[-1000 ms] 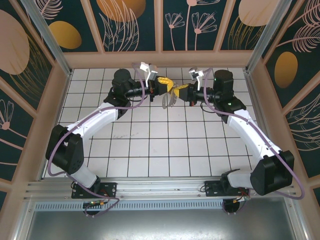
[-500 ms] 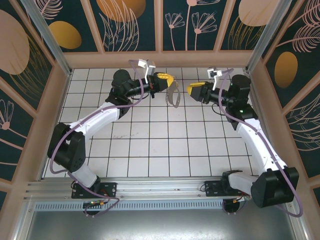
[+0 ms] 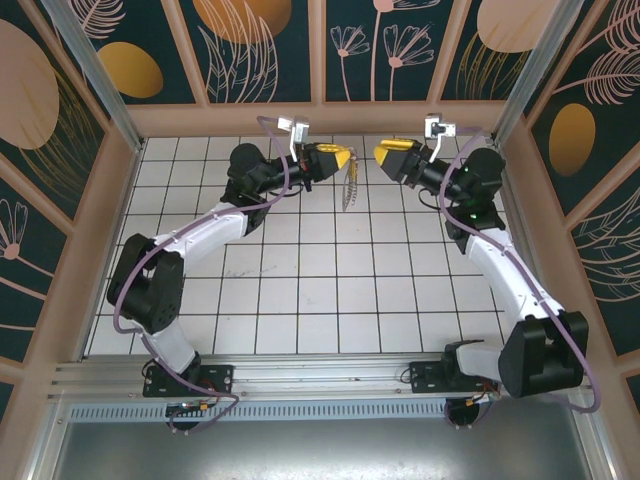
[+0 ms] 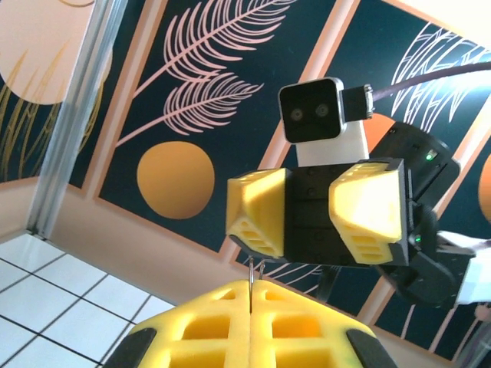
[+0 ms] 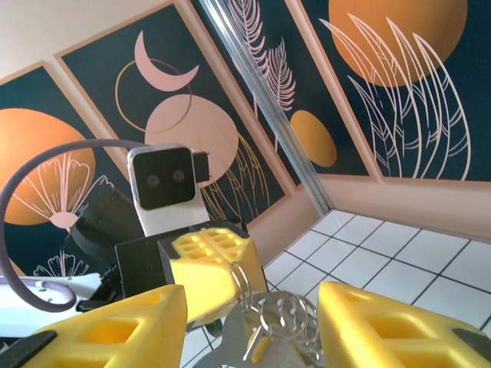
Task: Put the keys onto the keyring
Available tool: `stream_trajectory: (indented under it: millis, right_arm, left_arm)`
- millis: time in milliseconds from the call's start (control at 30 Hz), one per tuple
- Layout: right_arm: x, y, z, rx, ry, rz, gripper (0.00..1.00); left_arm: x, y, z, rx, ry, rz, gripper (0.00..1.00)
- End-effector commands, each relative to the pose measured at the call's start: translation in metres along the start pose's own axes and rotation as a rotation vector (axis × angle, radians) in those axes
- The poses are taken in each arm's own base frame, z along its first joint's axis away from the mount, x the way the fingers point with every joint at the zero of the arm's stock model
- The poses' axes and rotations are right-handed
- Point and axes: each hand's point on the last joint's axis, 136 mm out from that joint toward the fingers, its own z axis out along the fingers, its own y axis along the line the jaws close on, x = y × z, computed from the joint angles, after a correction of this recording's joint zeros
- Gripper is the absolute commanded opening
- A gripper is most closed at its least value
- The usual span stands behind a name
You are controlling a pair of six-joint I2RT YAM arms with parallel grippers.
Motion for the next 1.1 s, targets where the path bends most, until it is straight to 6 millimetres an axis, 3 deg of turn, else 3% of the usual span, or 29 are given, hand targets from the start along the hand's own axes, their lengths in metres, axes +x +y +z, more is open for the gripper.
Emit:
stream_trajectory:
  millis: [0,467,1067]
  right_arm:
    - [-0.011,0.009,0.001,-0.064,-0.06,-0.029,0.49]
    - [0.007,0.007,0.025,-0.143,-0.032,-0.01,0.47]
    - [0.009,0.01,0.047,-0.2,-0.037,-0.001,0.42]
  left_arm:
    - [-0.022,-0.01,-0.002,0.068,-0.062,-0.01,0.0]
    - [-0.031,-0.009,-0.002,0.106,-0.102,-0.086,0.0]
    - [-0.031,-0.011,-0.003,0.125,-0.1,-0.128,0.0]
